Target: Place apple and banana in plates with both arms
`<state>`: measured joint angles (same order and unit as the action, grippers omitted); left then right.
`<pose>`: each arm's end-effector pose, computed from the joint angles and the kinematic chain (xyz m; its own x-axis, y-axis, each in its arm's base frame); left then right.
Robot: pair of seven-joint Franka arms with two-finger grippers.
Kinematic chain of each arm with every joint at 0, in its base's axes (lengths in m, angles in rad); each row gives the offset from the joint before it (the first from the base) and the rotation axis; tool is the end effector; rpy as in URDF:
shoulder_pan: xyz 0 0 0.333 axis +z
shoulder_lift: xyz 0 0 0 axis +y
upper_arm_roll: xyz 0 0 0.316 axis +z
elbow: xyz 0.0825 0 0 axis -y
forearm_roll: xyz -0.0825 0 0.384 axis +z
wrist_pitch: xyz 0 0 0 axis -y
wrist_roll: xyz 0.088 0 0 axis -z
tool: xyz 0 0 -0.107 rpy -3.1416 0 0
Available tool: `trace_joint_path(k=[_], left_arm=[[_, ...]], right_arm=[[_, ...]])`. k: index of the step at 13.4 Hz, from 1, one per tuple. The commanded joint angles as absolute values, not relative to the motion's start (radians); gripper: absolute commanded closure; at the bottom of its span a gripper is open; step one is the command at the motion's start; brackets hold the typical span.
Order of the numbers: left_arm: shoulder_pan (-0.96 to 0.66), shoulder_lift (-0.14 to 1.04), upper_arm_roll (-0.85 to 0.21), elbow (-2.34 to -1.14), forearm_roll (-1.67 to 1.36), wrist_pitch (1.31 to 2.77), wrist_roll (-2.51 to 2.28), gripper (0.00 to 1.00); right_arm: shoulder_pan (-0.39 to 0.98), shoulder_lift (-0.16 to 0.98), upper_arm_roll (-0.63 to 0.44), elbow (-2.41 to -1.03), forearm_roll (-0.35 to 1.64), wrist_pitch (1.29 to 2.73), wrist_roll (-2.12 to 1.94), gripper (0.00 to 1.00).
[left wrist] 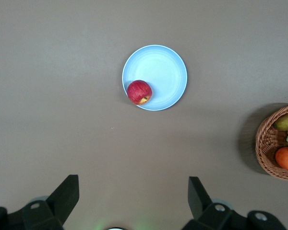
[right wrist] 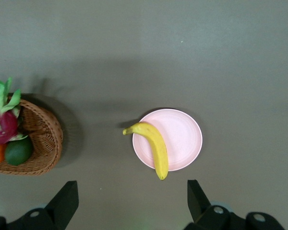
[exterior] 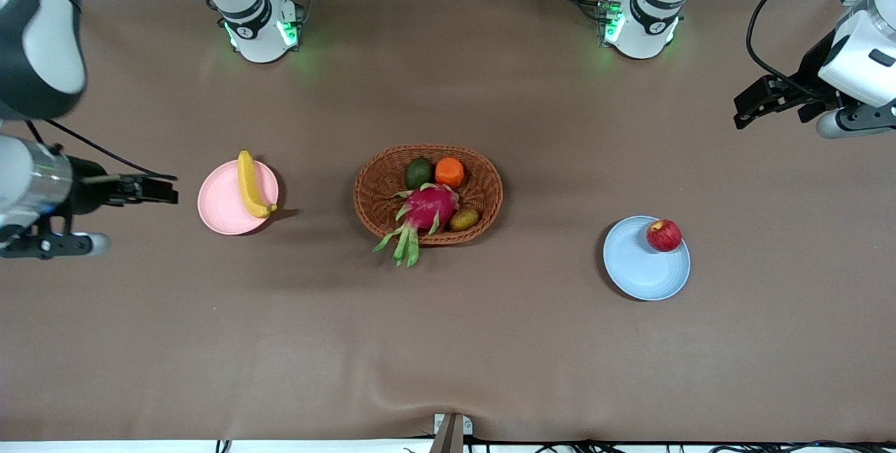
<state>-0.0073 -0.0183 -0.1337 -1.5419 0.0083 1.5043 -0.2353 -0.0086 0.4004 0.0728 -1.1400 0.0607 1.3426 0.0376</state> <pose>0.5370 -0.0760 0.6422 0.9954 0.0948 -0.0164 0.0945 -0.9954 -0.0150 0.6443 0.0387 0.5647 0.9794 0.0391 -0.1979 0.0233 -0.9964 -0.0815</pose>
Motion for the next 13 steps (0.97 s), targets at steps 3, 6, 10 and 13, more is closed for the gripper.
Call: trace_joint_path(k=[3, 6, 10, 13], left_arm=[[-0.008, -0.020, -0.130, -1.532, -0.005, 1.493, -0.233, 0.00], [-0.008, -0.020, -0.130, -1.531, -0.003, 1.493, -0.233, 0.00], [-0.008, -0.021, -0.130, -1.531, -0.003, 1.493, -0.232, 0.00], [-0.008, -0.021, -0.130, -1.532, -0.003, 1.493, -0.232, 0.00]], right_arm=[[-0.014, 0.169, 0.084, -1.191, 0.055, 1.272, 0.071, 0.00], [-0.005, 0.037, 0.090, -1.366, 0.025, 1.334, 0.132, 0.00], [-0.014, -0.029, 0.110, -1.462, -0.015, 1.367, 0.127, 0.00], [-0.012, -0.032, 0.114, -1.471, -0.012, 1.373, 0.124, 0.00]])
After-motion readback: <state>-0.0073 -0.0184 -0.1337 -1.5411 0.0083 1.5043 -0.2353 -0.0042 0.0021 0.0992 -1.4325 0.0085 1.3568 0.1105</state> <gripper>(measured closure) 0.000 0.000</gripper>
